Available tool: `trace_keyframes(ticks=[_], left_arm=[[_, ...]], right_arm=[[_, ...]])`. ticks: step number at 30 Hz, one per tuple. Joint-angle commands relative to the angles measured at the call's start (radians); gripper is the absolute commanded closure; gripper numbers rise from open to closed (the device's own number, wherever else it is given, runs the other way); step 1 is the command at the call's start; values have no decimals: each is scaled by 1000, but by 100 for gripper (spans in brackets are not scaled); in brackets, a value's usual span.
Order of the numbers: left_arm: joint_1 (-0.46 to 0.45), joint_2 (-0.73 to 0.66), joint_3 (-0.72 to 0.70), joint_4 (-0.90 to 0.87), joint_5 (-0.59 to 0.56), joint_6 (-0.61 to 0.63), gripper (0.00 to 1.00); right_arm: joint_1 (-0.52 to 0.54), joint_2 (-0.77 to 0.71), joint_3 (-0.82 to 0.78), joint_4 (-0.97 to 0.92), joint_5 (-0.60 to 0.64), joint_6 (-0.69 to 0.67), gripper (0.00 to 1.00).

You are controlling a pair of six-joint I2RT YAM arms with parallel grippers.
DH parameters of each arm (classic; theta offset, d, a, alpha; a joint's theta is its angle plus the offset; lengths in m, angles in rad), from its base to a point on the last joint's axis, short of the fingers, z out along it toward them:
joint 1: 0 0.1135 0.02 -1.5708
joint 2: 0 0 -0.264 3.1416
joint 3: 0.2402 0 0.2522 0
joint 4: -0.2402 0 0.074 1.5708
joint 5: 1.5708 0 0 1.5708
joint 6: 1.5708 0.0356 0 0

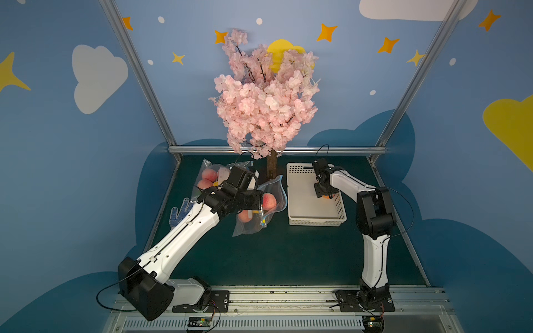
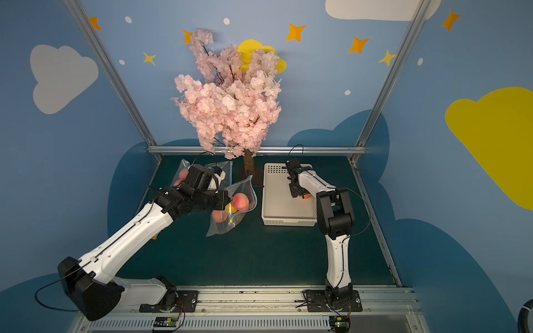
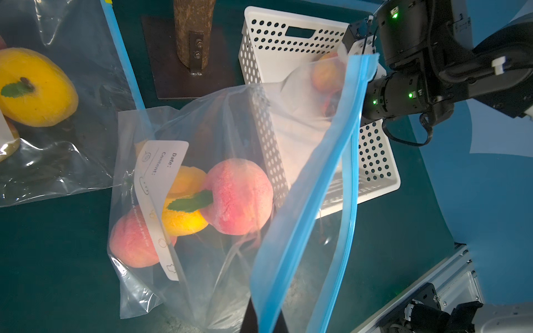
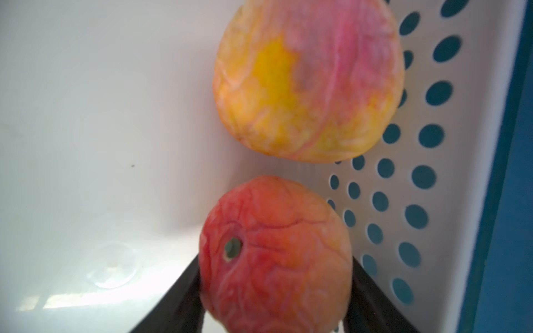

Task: Place the peach in a zip-top bag and seal the zipper
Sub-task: Pick up the peach from the basket, then place the peach in the zipper food storage bag.

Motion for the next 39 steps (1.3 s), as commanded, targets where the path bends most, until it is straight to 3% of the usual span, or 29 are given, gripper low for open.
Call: trace_keyframes(ticks=[1,5,9,17,21,26,35,36,39], left_arm=[[1,-6,-3,1,16,5,97],[1,-8,-10,7,22,3,97],[1,-10,-17,15,26,2,97],[2,-9,-13,21,31,1,97],[1,-20,-9,30,28,2,97],[1,-29,7,38,43,12,97],[-8,-98,9,44,30,63,97],[-8,-109,7,47,22,63,97],[-8,-134,3,52,3,71,97]], right_arm=[[0,-7,38,-48,-32,2,53],[3,-58,93,-146,-125,11,56],[10,-192,49,-154,-267,37,57],[51,-506,-78,-85,-823,59,55],[113,-669,-237,132,-987,171,54],[241,-753,-332,312,-992,279,50],[415,-542,-112,117,-799,220,47],[431,-521,-90,90,-801,206,44],[452,-495,-43,19,-833,193,22]])
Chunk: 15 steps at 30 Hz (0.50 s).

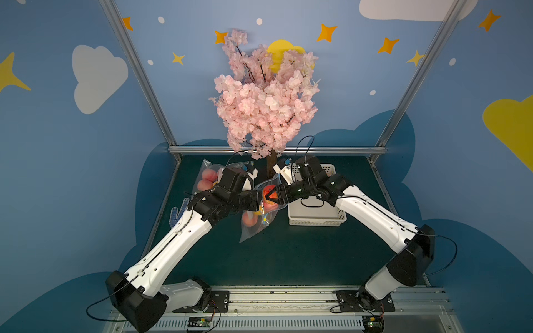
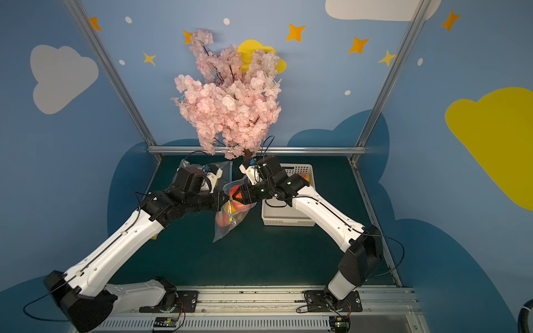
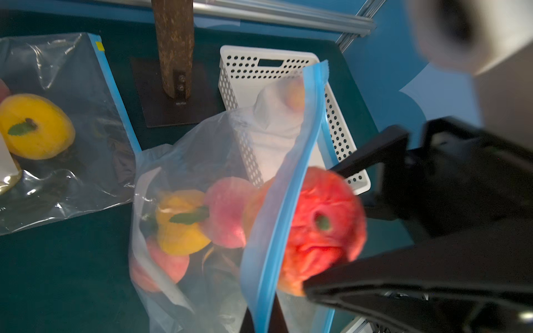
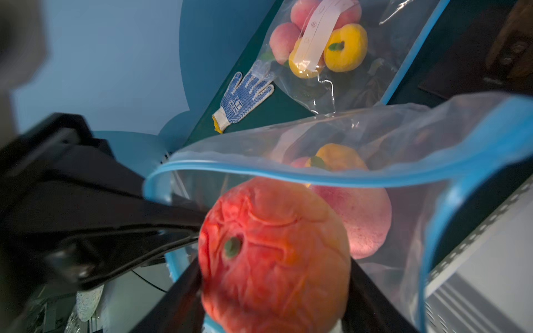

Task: Place the peach in a zip-top bag and seal the zipper
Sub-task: Place the peach in the zipper food storage bag.

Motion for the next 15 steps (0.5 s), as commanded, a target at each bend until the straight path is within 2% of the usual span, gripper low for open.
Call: trace_keyframes(ticks=[1,3,8,11,15], left_arm=[[-2,-29,15,19,-29,28,97],[-3,-34,18,19,-46,33,97],[-3,-19,20,17,-63,43,97],[-3,-8,15,11,-66,43,97],[-3,1,7,11,-57,38,97]], right_arm=[[16,-5,42,-100,-10,-29,17],[10,-36,29,-81,-14,-35,13],[-34,-143,-14,2,30,-24,12],[-90,-181,-46,22,122,-3,12],[-215,-166,-100,15,246,27,12]])
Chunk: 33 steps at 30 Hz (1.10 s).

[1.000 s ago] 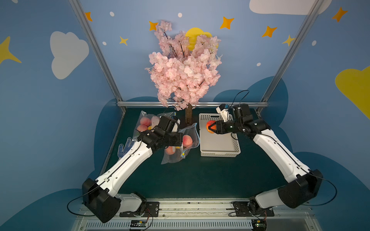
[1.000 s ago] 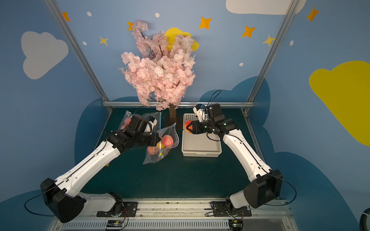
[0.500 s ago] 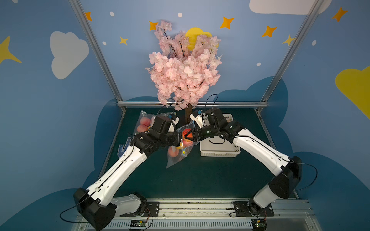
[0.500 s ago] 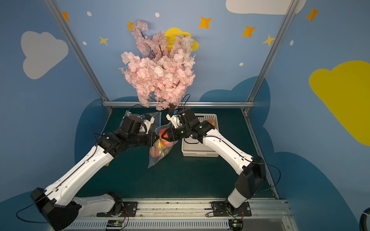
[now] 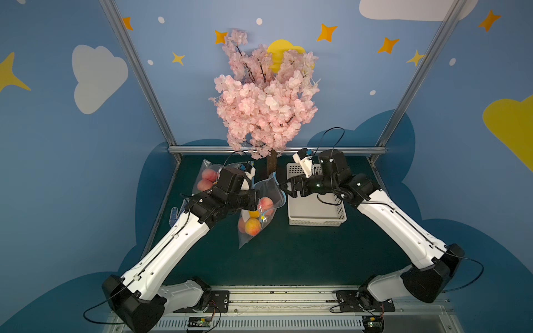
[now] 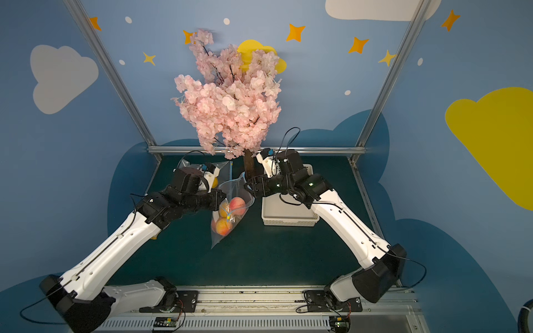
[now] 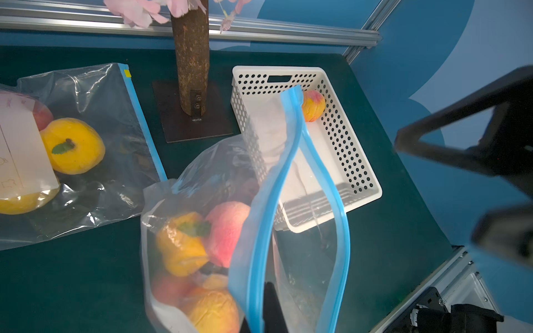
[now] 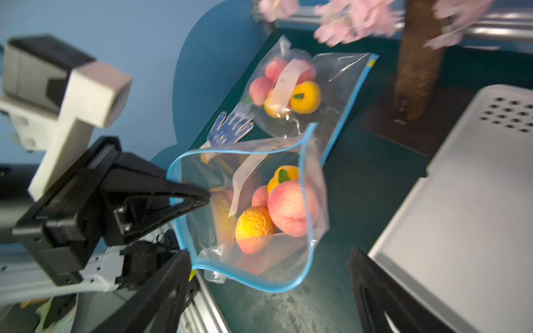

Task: Place the peach in a zip-top bag and seal the zipper
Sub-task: Place the peach in the zipper food storage bag, then pick up the peach from the basket.

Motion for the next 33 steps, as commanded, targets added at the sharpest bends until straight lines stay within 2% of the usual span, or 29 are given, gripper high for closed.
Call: trace_keyframes(ticks=[1,6,10,12,16,23,33], left_arm=[[-2,5,6,9,2,9,97],[-3,10,-5,15,20,3,97],[-3,15,-13,19,33,0,97],[-3,17,-15,23,34,-2,97],[-2,23,-17,26,30,1,97],[-2,36,-12,26,29,7,97],[-2,42,-8,26,36,1,97]], right_arm=[[-87,47,-57,-10,187,10,12],[-195,218,-23,-49,426,-89,13],[-226,401,79,-72,687,-144,14],[-242,490,148,-80,733,-175,15],[-257,638,275,-104,792,-214,16],[-265,799,409,-113,875,-232,16],[-290,924,495,-158,789,-260,18]])
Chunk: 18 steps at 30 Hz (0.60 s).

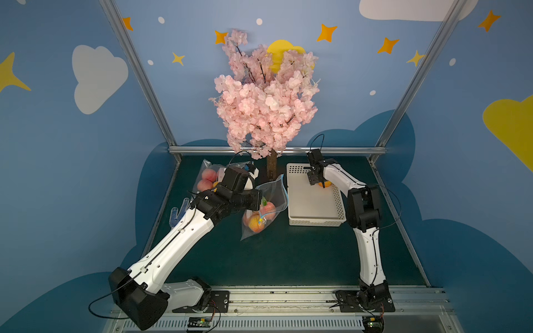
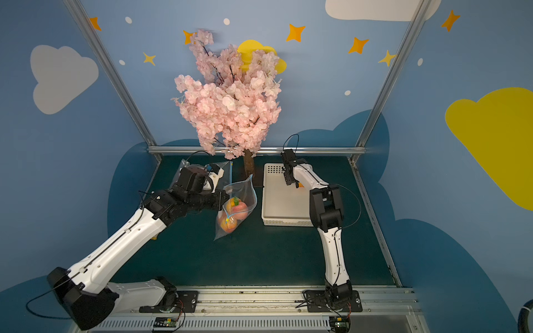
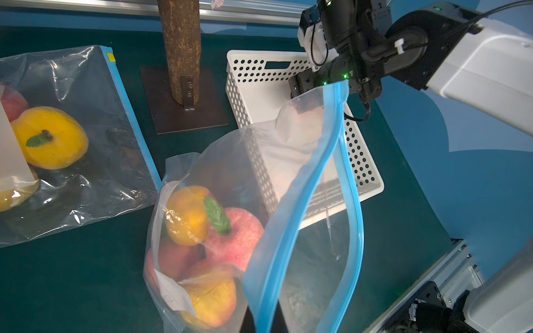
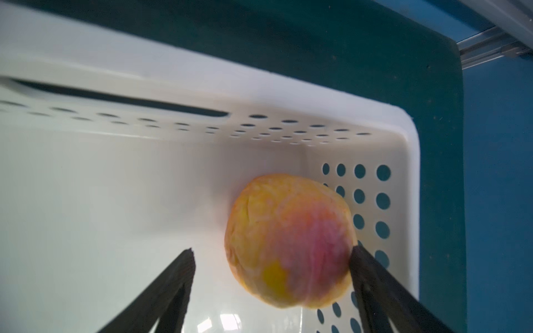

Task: Place the peach in a zip-top bag and seal the zipper
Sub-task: Pick up the peach from the basket.

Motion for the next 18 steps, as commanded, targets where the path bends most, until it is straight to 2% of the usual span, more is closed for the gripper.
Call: trace_keyframes(ticks=[1,5,11,14,18], left_arm=[[-1,-3,-9,15,11,1,97],[0,-3,-9,14,11,1,97],[-1,-6,-12,15,11,2,97],[-1,-6,-14,15,11,2,97],[-1,-5,-16,19,16,0,97]], right_arm=[[-17,33,31,-58,-32,-3,19],[-24,50,29,-81,-26,1,25],[-24,21,24,-90,-13,-10,53],[-23,-28,22,-104,-27,-2,59],[-15,-128,-7,-128,-73,33,60]])
